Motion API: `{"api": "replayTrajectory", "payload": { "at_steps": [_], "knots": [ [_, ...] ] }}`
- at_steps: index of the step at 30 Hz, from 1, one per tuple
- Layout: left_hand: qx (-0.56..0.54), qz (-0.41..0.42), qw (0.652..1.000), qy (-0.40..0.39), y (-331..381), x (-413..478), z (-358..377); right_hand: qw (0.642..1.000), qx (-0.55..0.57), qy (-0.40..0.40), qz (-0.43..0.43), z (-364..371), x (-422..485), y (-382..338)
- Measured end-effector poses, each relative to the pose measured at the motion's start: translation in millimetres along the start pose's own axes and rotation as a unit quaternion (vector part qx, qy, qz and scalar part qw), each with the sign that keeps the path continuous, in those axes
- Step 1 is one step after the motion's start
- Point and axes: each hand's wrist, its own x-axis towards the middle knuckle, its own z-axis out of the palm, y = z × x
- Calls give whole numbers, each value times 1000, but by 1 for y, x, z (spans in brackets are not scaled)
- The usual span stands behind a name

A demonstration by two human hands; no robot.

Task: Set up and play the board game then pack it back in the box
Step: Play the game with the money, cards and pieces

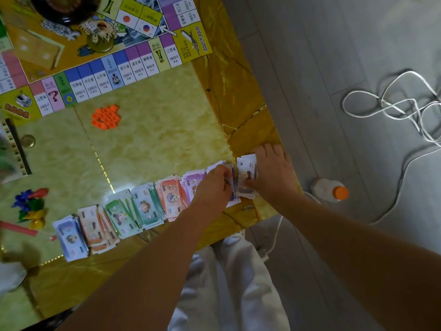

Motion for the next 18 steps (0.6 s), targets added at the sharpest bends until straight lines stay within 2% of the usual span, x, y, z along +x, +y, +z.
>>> {"api": "replayTrajectory", "payload": {
  "at_steps": [4,6,10,15,18],
  "knots": [
    [-2,-14,1000,-5,2,2,1,998,50,-25,14,3,-3,1],
    [-3,-19,1000,-6,3,3,2,995,96,-9,5,5,-4,-2],
    [-16,-30,999,-21,1,4,1,968,247,-5,34,3,-7,6],
    [-41,-46,997,-36,8,5,-9,947,320,-31,32,-20,-8,25],
    [-126,-42,991,5,20,3,-16,934,352,-58,16,-32,-7,27]
  ]
}}
